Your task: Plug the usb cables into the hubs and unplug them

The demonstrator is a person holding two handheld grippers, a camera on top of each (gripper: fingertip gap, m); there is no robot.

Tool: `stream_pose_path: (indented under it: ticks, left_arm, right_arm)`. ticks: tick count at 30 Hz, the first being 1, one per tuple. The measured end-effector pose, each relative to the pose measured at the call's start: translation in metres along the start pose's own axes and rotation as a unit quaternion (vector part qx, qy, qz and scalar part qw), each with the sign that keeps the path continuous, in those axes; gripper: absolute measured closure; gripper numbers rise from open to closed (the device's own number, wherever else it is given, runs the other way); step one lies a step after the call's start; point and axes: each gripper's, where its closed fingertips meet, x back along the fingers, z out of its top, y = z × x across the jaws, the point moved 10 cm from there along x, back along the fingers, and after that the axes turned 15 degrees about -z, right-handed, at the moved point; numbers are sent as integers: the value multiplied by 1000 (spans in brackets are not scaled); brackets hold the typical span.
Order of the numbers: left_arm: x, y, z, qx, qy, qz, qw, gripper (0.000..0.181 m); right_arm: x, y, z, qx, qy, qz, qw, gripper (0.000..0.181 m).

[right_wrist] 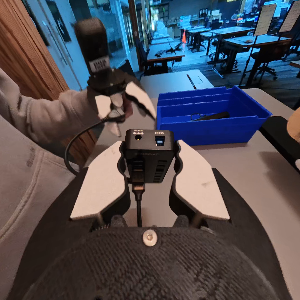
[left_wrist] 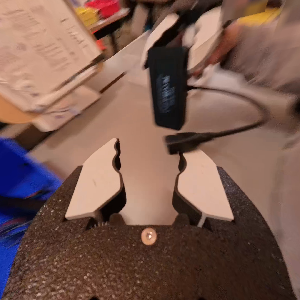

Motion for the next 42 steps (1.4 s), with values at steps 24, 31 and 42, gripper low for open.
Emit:
stream_pose_path:
  ticks: [24,31,42]
  left_arm:
    - [-98,30,4,23,111,-161,980,123]
    - [-109,25,4,30,131,-177,975,124]
    - [-102,14,-10,-12,214,-78,974,125]
  right_arm:
    - [5,-19,-23,36,-7,70,997,123]
    - [11,-12,-22,29,-14,63,998,123]
    - [54,-36,-15,-170,-71,-204,961,127]
